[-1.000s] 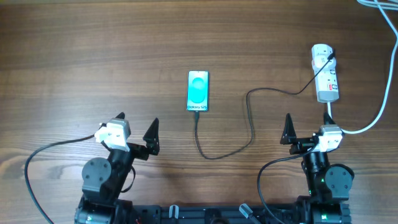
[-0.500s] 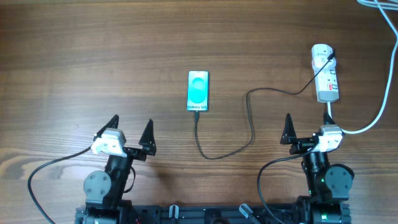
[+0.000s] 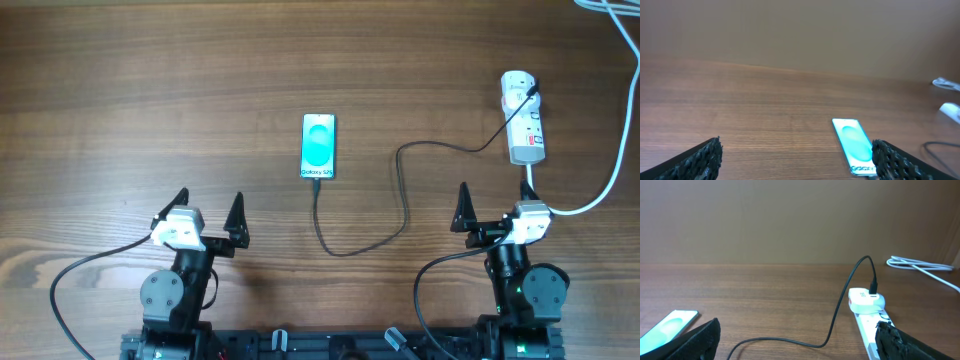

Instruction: Plug charger to phone and switch on socket

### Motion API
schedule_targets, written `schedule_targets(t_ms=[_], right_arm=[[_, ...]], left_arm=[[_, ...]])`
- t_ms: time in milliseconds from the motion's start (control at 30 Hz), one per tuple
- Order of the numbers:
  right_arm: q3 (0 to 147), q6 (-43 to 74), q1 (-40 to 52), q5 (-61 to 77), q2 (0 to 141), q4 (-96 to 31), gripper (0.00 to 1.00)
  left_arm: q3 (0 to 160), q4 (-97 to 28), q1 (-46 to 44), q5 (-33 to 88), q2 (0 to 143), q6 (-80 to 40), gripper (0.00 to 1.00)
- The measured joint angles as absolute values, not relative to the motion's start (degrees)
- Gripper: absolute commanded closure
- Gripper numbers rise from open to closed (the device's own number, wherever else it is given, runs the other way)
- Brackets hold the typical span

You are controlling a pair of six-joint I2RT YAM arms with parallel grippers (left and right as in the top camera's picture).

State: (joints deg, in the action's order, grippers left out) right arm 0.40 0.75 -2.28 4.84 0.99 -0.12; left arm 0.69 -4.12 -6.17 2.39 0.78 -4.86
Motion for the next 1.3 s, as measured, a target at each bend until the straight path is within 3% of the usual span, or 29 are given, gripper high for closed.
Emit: schedule_targets(t_ms=[300, 1300], right_arm=[[0.4, 0.75, -2.28, 4.82, 0.99, -0.12, 0.0], [0.4, 0.75, -2.28, 4.84, 0.99, -0.12, 0.0]], left_arm=[[0.69, -4.25, -6.17, 1.52, 0.78, 4.05, 0.0], [0.69, -4.25, -5.93, -1.65, 0.78, 0.1, 0.0]])
